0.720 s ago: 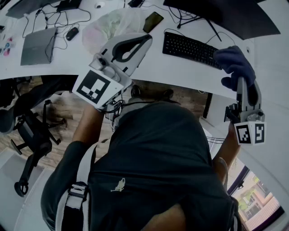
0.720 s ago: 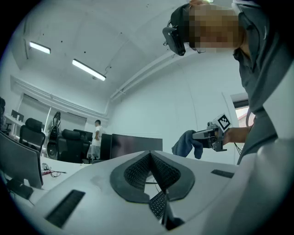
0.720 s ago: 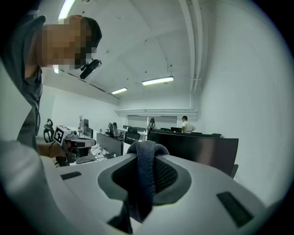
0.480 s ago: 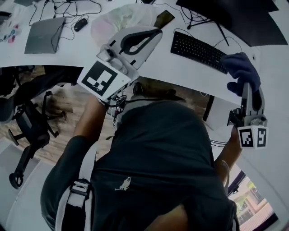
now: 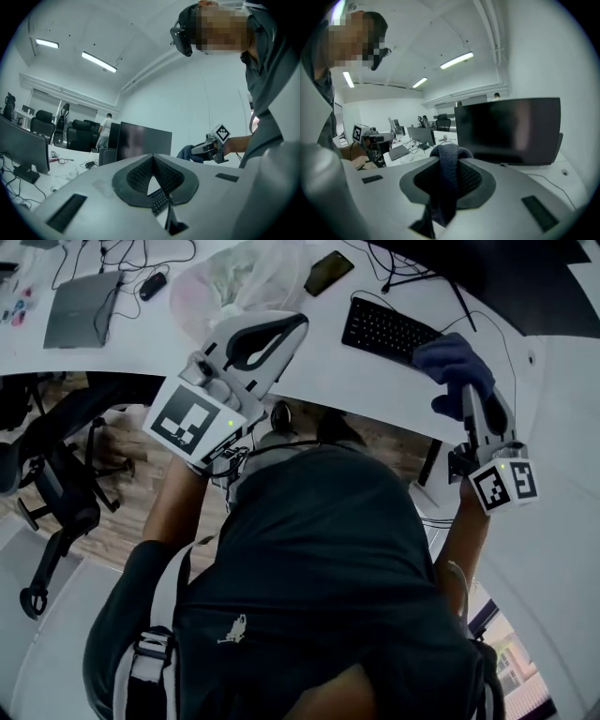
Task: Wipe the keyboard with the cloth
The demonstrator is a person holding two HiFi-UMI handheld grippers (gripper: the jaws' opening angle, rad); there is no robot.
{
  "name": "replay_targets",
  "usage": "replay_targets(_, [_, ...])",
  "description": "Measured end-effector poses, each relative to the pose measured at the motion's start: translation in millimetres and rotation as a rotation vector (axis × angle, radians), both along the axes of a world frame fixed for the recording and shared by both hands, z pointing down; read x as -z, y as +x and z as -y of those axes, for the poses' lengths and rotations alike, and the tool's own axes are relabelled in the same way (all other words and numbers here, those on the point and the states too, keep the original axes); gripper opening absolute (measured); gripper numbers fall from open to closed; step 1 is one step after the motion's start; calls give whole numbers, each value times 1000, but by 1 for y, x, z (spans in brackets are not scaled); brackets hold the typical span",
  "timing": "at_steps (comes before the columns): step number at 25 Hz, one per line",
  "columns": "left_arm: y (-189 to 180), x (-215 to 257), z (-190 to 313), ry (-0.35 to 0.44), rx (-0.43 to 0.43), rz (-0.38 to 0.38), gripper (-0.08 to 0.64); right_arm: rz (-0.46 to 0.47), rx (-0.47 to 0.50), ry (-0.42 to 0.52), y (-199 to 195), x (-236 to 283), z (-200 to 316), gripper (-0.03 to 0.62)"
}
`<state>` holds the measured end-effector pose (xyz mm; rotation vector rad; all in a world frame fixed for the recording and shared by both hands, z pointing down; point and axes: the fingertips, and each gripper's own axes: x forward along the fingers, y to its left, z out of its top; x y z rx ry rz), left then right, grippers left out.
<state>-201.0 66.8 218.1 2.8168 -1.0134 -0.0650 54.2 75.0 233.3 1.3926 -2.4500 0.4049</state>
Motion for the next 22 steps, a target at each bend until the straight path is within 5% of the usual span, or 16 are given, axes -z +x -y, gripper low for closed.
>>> replay_targets(14, [68, -44, 14, -294, 187, 110, 2, -288, 384, -387, -68, -296, 151, 71])
replay_targets(22, [91, -56, 19, -359, 253, 107, 2, -302, 618, -545, -70, -341, 58, 69])
